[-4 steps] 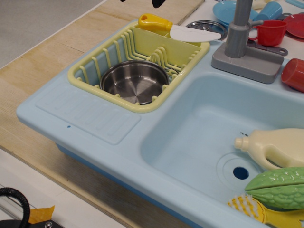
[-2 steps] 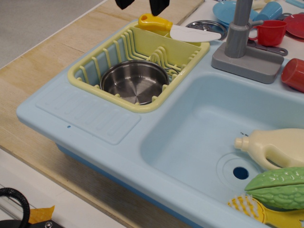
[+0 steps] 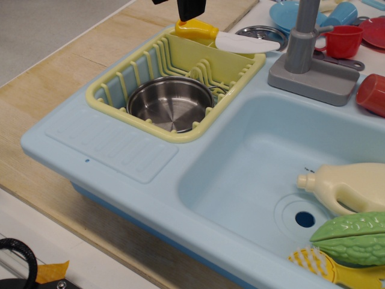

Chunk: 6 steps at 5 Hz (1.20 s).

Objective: Put knife in pot or pan

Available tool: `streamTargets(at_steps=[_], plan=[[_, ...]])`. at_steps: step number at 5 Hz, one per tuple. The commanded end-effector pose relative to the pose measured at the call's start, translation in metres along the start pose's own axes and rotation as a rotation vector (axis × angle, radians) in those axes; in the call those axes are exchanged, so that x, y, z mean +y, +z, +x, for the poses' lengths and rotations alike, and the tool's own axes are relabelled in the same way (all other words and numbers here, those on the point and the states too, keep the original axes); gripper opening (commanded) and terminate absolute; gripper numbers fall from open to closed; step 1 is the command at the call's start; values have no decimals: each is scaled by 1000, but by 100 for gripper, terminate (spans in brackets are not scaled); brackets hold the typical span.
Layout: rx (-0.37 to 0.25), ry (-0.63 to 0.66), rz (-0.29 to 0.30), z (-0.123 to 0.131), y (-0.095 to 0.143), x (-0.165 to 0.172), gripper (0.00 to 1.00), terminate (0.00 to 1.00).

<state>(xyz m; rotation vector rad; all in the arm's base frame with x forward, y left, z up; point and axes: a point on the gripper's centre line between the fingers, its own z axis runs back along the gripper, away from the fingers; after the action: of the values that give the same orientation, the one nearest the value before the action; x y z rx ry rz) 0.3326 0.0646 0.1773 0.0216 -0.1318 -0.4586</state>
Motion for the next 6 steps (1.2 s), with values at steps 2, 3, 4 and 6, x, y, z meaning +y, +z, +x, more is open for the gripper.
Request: streamTargets(at_steps=[2,3,4,6], plan=[[-136,-324,75,25,-1,17,100,0],[-139,-369,35,35,-6,20,100,0],[-138,-401,2,42,-14,21,100,0],[-147,-392,-63,42,-31,23,100,0]])
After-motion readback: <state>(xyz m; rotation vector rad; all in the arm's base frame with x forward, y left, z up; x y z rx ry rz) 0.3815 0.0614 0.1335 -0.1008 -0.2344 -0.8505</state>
